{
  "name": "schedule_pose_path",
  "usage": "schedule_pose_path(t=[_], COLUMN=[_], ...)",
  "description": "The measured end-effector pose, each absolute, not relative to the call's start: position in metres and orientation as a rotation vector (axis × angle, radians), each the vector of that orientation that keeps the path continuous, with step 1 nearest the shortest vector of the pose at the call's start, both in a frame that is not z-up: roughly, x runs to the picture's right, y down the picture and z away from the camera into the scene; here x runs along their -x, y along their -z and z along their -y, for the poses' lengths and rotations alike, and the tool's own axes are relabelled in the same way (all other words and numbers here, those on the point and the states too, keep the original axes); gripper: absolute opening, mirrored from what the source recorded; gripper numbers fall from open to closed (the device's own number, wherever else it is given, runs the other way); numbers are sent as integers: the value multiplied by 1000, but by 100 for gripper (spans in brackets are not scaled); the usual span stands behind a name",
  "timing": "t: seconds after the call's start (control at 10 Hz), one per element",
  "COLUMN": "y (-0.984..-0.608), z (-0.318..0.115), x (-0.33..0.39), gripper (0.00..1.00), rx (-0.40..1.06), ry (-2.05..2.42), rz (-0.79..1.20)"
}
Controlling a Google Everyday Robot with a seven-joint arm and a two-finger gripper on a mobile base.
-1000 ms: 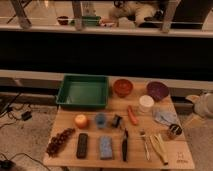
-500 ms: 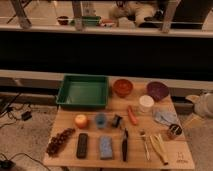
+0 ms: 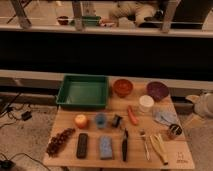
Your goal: Stack cups into tray
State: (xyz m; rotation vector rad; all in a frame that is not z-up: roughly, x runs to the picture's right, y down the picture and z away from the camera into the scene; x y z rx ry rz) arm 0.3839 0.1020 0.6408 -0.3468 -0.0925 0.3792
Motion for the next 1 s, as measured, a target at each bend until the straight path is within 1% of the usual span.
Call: schedule_pose_path(t=[0.8, 1.0], y=[-641, -646], z=[-103, -117], x=[-383, -373], gripper=[80, 80], rx=[350, 398], ry=[-378, -355], rz=[94, 108])
